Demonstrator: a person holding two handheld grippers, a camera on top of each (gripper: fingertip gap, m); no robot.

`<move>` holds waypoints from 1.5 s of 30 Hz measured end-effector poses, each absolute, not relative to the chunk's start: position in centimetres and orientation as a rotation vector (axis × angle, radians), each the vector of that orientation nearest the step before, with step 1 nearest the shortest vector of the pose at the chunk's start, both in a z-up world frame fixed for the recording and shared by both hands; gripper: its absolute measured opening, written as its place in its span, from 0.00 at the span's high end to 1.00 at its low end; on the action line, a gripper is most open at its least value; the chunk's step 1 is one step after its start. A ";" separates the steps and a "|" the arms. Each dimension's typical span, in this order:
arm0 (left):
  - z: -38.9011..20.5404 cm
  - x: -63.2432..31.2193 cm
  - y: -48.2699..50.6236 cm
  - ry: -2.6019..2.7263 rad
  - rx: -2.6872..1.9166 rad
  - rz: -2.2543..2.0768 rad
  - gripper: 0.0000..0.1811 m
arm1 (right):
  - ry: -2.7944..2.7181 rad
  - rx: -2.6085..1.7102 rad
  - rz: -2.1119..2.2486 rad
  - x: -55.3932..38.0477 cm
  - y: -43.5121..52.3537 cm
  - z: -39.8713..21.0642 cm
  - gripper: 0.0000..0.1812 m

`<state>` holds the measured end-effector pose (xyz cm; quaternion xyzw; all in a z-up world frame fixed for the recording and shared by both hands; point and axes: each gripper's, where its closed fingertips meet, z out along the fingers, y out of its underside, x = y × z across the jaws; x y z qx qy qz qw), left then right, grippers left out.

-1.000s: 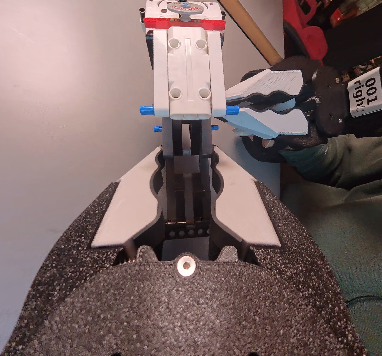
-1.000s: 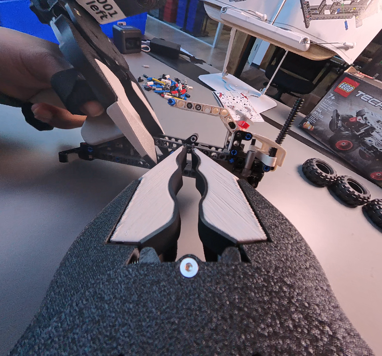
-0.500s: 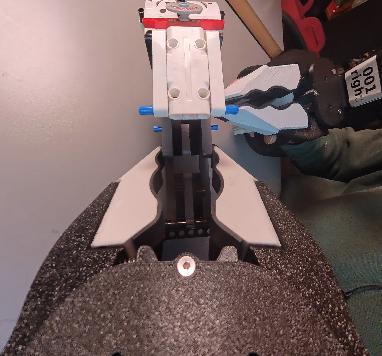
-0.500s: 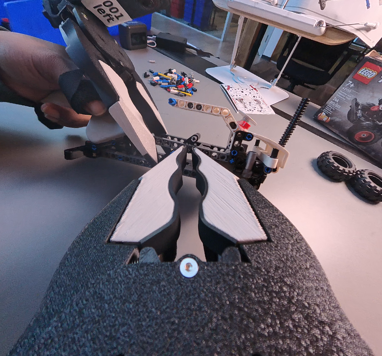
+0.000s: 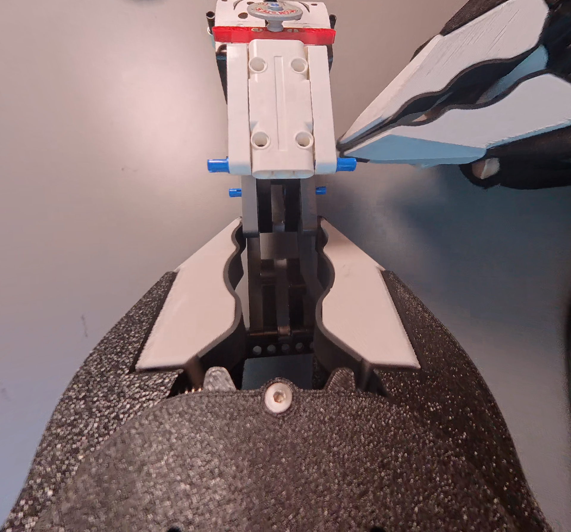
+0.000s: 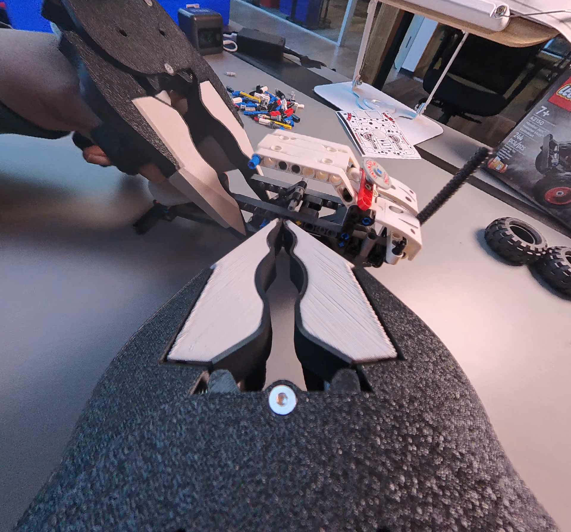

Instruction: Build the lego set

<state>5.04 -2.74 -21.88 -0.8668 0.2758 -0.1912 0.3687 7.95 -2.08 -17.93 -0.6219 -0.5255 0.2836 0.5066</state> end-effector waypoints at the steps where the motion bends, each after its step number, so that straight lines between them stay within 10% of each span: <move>1: -22.1 4.7 -2.6 0.713 -2.229 -0.457 0.75 | -1.266 -1.493 0.691 8.0 -2.2 -17.8 1.00; 19: -23.1 4.6 -3.2 0.840 -2.202 -0.450 0.73 | -0.928 -1.510 0.770 11.2 1.8 -14.2 0.87; 32: -12.9 1.7 -1.0 0.623 -1.719 -0.447 0.47 | -0.717 -1.619 0.918 13.1 4.4 -14.2 0.83; 45: -6.1 -7.7 -0.4 0.218 -1.440 -0.161 0.49 | -0.745 -1.572 0.884 12.8 4.2 -13.3 0.79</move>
